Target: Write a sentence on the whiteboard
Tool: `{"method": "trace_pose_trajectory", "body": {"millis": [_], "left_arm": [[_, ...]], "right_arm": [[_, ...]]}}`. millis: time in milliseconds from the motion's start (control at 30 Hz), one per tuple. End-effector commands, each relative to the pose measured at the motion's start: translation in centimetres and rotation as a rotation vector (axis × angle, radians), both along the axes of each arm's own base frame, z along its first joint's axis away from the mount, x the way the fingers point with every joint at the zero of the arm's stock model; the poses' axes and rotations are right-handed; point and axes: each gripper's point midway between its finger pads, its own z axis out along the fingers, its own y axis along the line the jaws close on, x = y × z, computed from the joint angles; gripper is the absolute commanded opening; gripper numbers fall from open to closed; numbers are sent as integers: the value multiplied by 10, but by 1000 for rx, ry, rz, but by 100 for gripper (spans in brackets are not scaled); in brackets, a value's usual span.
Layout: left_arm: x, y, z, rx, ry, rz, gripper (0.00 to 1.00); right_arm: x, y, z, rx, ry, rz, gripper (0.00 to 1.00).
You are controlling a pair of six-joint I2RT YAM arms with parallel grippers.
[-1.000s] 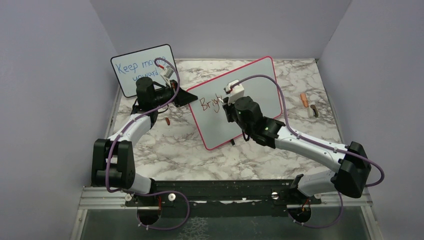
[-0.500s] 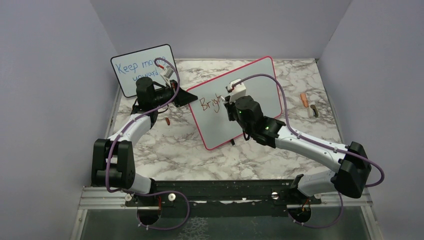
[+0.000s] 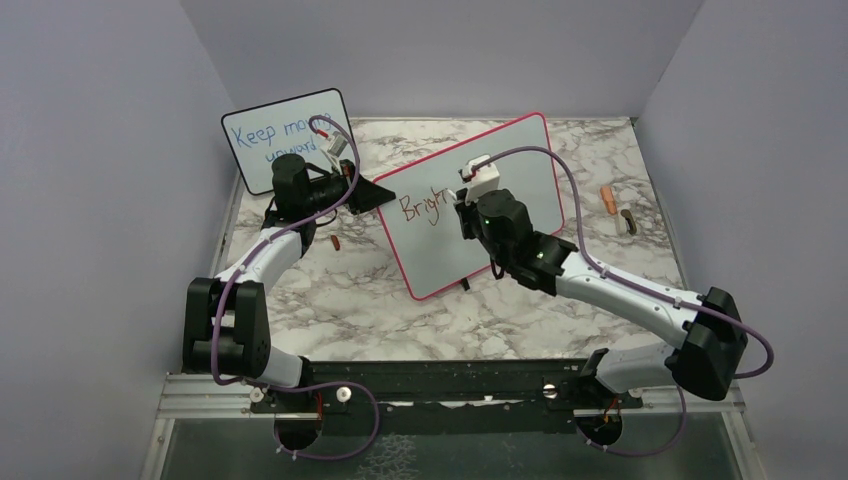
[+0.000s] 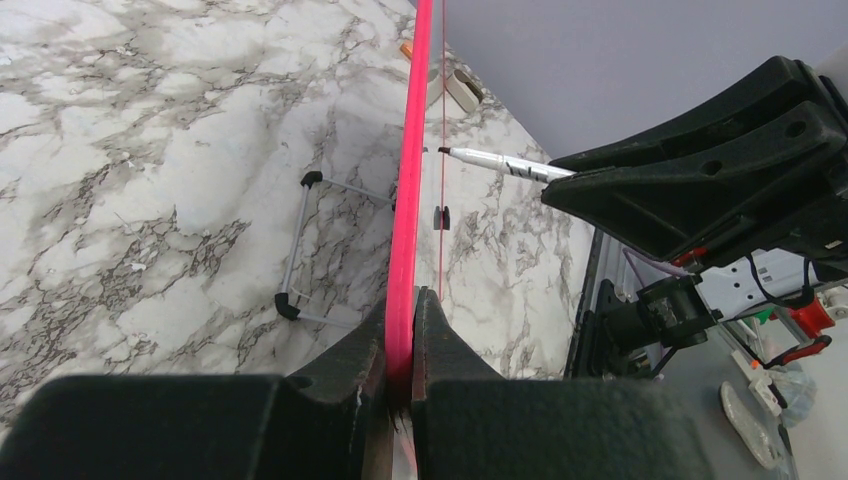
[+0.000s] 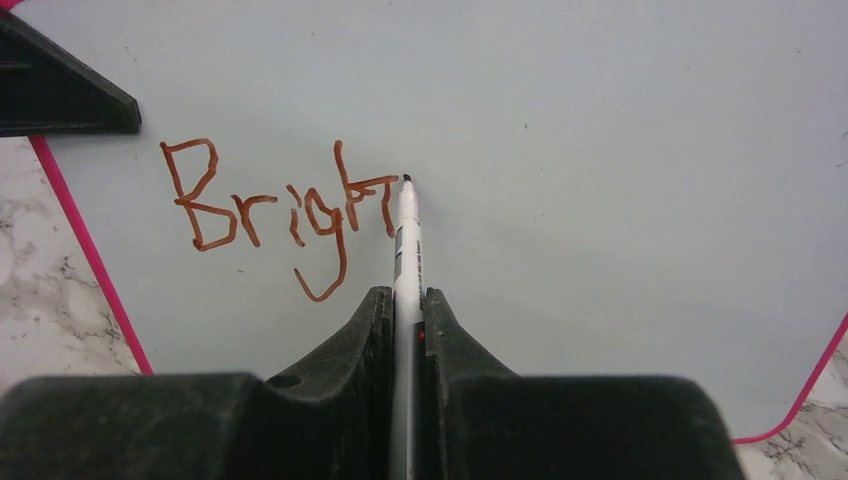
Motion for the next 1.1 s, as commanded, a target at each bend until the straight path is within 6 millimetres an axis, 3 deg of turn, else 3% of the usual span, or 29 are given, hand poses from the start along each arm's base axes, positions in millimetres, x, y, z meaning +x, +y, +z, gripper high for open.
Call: {"method": "trace_pose_trajectory", "body": {"millis": [0, 667, 1067], "left_arm": [[0, -2, -34, 55, 67, 2, 0], [0, -2, -35, 55, 70, 1, 0], [0, -3, -35, 56, 69, -2, 0]], "right_arm": [[-6, -9, 14, 19, -27, 13, 1], [-6, 1, -6, 0, 17, 55, 1], [1, -6, -15, -17, 29, 22, 1]]}}
